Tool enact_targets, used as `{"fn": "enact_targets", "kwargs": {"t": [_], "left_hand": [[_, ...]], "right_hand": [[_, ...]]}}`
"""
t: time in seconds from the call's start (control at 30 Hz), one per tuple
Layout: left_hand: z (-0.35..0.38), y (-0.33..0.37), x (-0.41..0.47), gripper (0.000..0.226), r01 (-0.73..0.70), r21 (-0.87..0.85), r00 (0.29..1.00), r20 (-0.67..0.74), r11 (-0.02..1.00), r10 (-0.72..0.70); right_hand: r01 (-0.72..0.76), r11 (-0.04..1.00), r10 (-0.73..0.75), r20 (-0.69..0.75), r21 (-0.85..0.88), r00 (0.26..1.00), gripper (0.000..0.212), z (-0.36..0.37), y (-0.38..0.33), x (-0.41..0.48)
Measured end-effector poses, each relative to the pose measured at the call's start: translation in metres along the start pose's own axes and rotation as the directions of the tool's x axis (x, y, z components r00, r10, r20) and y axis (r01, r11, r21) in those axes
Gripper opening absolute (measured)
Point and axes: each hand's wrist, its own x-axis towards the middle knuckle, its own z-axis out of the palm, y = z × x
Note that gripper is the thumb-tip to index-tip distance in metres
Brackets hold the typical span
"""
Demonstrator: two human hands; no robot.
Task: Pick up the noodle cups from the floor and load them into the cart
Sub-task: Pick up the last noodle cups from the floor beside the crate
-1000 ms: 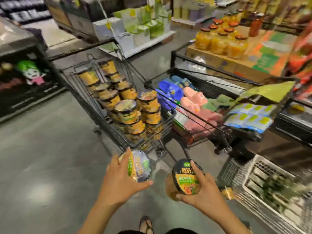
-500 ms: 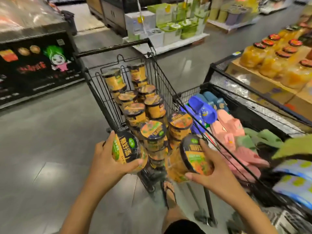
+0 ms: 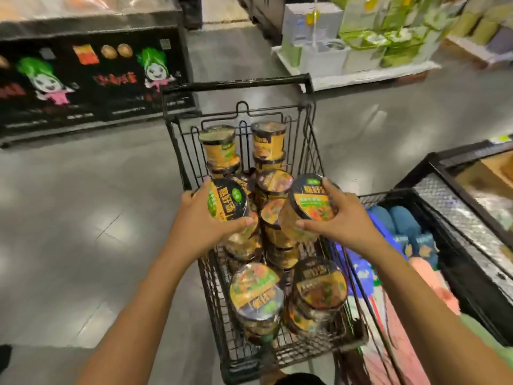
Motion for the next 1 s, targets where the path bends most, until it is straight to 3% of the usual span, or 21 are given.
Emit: {"fn": "enact_targets", "kwargs": {"t": [0.2,0.33,0.43,0.73,1.0], "left_hand": [[0.013,0.015,0.107,0.128,0.05,0.237,0.999,-0.029,0.97,-0.045],[0.024,0.021,0.154,0.125,0.071,0.317,0.997,-0.037,0.946,-0.062],[0.031,0.025,0.174,0.127,0.063,0.359,0.998,-0.024,0.931,-0.058],[0.052,0.007,0.197,0.114,0.085,0.427,0.996,-0.006,0.9,-0.091],[0.056,0.006,0.188,0.113,0.082,0.471,0.996,-0.014,0.878,-0.086]], "right_hand": [[-0.014,0.997,0.022,0.1,-0.073,0.995,0.145,0.003,-0.017,0.117],[-0.007,0.991,0.028,0.155,-0.132,0.988,0.124,0.016,-0.024,0.168],[0.01,0.987,0.025,0.212,-0.161,0.977,0.124,0.026,-0.025,0.193],[0.019,0.966,0.056,0.284,-0.256,0.957,0.119,0.044,-0.022,0.213],[0.05,0.944,0.028,0.231,-0.325,0.973,0.108,0.042,-0.018,0.199]]}}
